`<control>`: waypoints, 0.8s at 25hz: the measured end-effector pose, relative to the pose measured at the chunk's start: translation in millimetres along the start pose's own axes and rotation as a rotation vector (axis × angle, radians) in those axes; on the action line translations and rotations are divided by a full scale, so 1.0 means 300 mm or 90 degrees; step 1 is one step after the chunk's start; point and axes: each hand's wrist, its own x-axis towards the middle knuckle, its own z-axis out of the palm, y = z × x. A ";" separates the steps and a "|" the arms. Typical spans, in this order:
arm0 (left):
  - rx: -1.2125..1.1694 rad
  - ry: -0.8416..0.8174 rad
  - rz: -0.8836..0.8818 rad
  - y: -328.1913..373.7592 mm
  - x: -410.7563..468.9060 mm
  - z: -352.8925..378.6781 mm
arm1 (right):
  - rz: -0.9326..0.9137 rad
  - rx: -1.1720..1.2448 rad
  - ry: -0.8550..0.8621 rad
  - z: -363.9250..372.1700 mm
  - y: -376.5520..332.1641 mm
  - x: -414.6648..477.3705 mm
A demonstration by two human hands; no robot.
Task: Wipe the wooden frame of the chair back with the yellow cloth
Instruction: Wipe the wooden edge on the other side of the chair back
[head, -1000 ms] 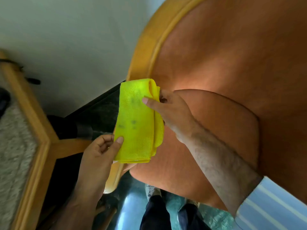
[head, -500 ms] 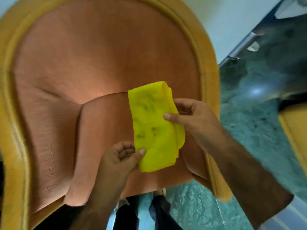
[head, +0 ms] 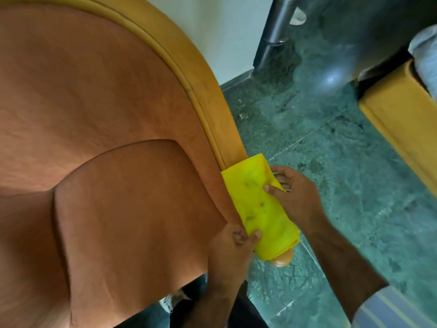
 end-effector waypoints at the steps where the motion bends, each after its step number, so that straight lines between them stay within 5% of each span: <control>1: 0.069 0.045 0.055 0.019 0.017 -0.028 | -0.034 -0.046 0.030 0.018 0.016 -0.003; 4: 0.240 0.177 0.368 0.173 0.124 -0.149 | -0.243 -0.226 0.135 0.062 0.049 -0.082; 8: 0.702 0.133 0.736 0.500 0.425 -0.232 | -0.363 -0.454 0.026 0.154 0.109 -0.247; 12: 1.098 0.057 0.778 0.659 0.596 -0.284 | -0.325 -0.484 0.037 0.160 0.194 -0.339; 20: 1.037 0.085 0.896 0.653 0.638 -0.298 | -0.327 -0.514 0.119 0.274 -0.010 -0.041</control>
